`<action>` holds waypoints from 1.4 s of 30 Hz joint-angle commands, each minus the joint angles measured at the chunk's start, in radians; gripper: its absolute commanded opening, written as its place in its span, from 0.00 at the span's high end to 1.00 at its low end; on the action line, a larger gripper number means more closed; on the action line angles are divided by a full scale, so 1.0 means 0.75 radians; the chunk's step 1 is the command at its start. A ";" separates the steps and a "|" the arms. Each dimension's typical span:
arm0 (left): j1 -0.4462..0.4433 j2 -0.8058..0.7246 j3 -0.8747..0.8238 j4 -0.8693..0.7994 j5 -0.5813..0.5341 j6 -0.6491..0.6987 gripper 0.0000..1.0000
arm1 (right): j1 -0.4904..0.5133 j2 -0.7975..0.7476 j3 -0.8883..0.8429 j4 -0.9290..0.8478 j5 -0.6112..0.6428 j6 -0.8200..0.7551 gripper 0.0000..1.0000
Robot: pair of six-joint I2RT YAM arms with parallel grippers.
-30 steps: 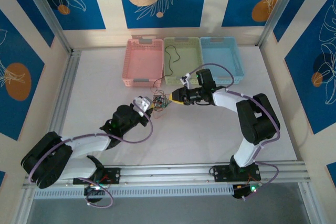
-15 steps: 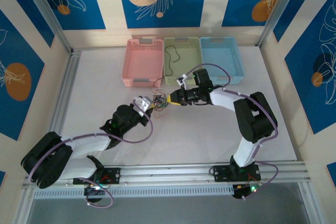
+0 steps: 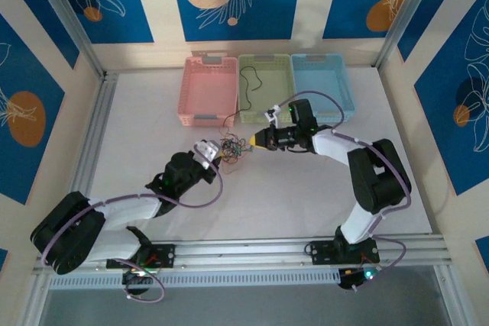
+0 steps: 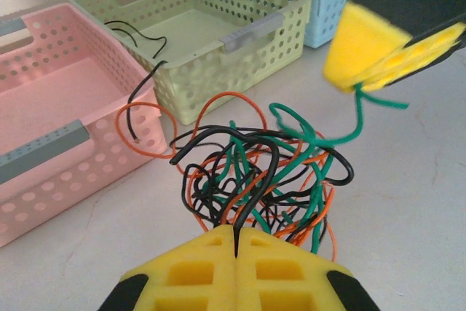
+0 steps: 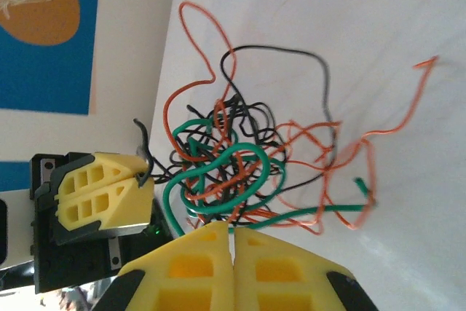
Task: Untangle the cables
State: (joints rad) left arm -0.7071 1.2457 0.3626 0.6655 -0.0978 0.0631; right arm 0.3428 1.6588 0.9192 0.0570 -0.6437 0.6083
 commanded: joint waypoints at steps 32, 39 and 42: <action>0.073 -0.186 -0.033 -0.070 -0.845 -0.088 1.00 | -0.381 -0.748 -0.491 -0.311 1.564 0.483 1.00; 0.097 -0.256 -0.062 -0.092 -0.918 -0.133 1.00 | -0.388 -0.767 -0.473 -0.420 1.671 0.558 1.00; 0.109 -0.268 -0.064 -0.109 -0.908 -0.147 1.00 | -0.390 -0.764 -0.479 -0.401 1.659 0.554 1.00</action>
State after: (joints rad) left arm -0.6518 1.0679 0.3199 0.5869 -0.7006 -0.0158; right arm 0.0628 1.1015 0.5568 -0.2108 0.5022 0.9974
